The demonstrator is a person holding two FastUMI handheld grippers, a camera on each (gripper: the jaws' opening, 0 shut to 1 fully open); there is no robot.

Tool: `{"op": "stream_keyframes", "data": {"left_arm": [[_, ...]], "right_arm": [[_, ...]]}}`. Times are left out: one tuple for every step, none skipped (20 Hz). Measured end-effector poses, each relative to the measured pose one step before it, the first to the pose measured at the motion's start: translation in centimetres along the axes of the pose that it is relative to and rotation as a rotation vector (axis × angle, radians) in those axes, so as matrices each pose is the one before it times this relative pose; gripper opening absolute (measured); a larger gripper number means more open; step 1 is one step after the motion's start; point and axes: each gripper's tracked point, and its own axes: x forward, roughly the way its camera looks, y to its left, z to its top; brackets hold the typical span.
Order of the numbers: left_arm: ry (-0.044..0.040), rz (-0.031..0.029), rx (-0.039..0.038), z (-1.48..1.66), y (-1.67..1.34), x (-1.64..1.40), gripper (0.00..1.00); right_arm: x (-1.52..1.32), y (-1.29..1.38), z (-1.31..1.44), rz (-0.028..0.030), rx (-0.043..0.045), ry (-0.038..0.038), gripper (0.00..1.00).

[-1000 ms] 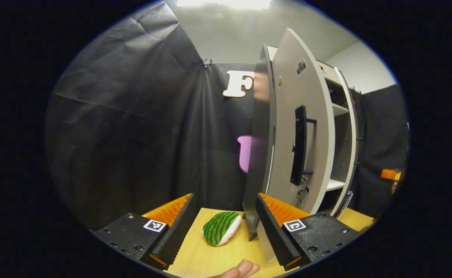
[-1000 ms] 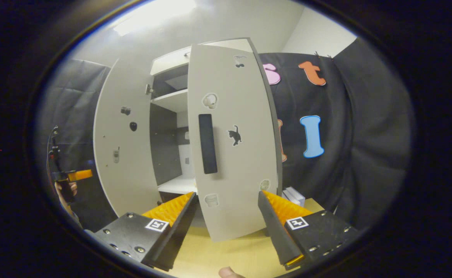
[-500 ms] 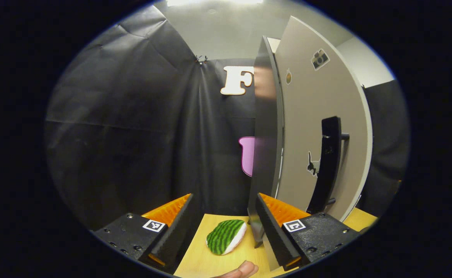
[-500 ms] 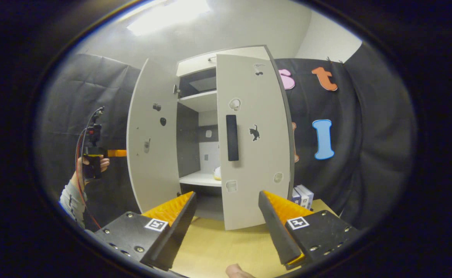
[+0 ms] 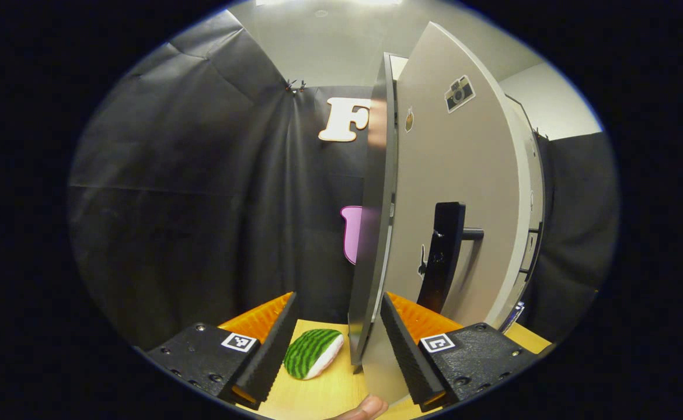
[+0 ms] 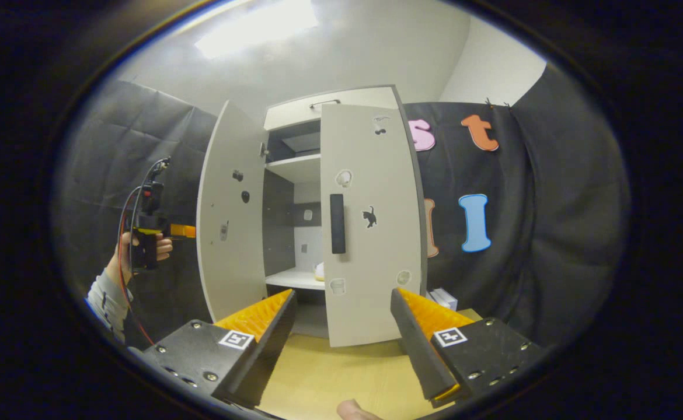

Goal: Grab one shoe with the right hand and put it into the shoe cabinet, grab the other shoe with the left hand and put it into the shoe cabinet; then close the right door with the right hand and the left door with the left hand.

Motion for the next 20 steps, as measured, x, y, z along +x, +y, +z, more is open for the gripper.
{"op": "stream_keyframes", "data": {"left_arm": [[0.00030, -0.00292, 0.00511, 0.076, -0.269, -0.079, 0.88], [0.00235, -0.00718, 0.00259, -0.036, -0.549, -0.282, 0.88], [-0.00034, -0.01122, -0.00334, -0.007, -0.458, 0.105, 0.88], [0.00542, -0.00885, -0.00775, -0.219, -0.366, 0.066, 0.88], [0.01280, -0.00644, -0.00367, -0.324, -0.597, 0.003, 0.88], [0.01844, -0.00347, 0.00723, -0.499, -0.548, -0.054, 0.88], [0.01167, -0.00196, -0.00072, -0.213, -0.417, 0.082, 0.88], [-0.00242, -0.00606, -0.00461, 0.256, -0.534, 0.193, 0.89], [0.01333, -0.00724, -0.00078, -0.226, -0.473, 0.089, 0.88], [0.00114, -0.00832, -0.00357, -0.251, -0.587, 0.062, 0.88], [0.01205, -0.00255, -0.00108, -0.082, -0.345, 0.169, 0.84], [-0.00004, -0.00373, -0.00841, -0.028, -0.183, -0.008, 0.88], [0.00348, -0.00573, -0.00491, 0.016, -0.415, 0.158, 0.88], [-0.00280, -0.00493, -0.00712, -0.126, -0.350, 0.032, 0.88], [-0.00239, -0.00392, -0.00321, 0.045, -0.405, 0.043, 0.88], [-0.00478, 0.00182, -0.00605, 0.019, 0.016, -0.066, 0.88], [-0.00973, 0.00113, 0.01149, 0.188, -0.045, 0.022, 0.88], [-0.00800, 0.00439, 0.01391, -0.057, 0.065, -0.046, 0.88], [-0.00937, 0.00931, 0.01502, 0.203, -0.067, -0.024, 0.88], [-0.00727, 0.00884, 0.00958, 0.123, -0.084, -0.089, 0.88]], "right_arm": [[-0.417, -0.286, 0.258, -0.00948, -0.00431, -0.00611, 0.96], [-0.289, -0.284, 0.255, -0.01405, -0.00502, -0.00565, 0.96], [-0.303, -0.114, 0.243, -0.00673, -0.00783, -0.00593, 0.96], [-0.225, -0.174, 0.283, -0.00671, -0.00593, -0.00851, 0.96], [-0.132, -0.238, 0.231, -0.00658, -0.00448, -0.00970, 0.96], [-0.106, 0.016, 0.222, -0.00026, -0.00222, -0.01502, 0.96], [-0.126, 0.231, 0.172, 0.00786, -0.00057, -0.01199, 0.96], [-0.030, 0.334, 0.041, 0.01035, 0.00306, -0.00829, 0.96], [-0.087, 0.214, -0.273, 0.00428, 0.00393, 0.00042, 0.96], [0.004, 0.079, -0.304, 0.00170, 0.00077, 0.00387, 0.94], [0.045, 0.008, -0.219, 0.00309, -0.00053, 0.00503, 0.94], [0.050, 0.076, -0.317, 0.00172, -0.00448, 0.00713, 0.96], [0.068, 0.003, -0.269, -0.00023, -0.00659, 0.00678, 0.94], [0.031, -0.117, -0.324, -0.00643, -0.00542, 0.00670, 0.94], [0.032, -0.161, -0.243, -0.00584, -0.00594, 0.00483, 0.96], [0.009, -0.152, -0.202, -0.00315, -0.00681, 0.00463, 0.94], [0.051, -0.065, -0.019, 0.00132, 0.00059, -0.00246, 0.94], [0.033, 0.116, 0.199, 0.00892, 0.00873, -0.00862, 0.96], [0.076, 0.169, 0.111, 0.00751, 0.01209, -0.00848, 0.96], [0.002, -0.161, 0.132, 0.00083, 0.01000, -0.00658, 0.96]]}}
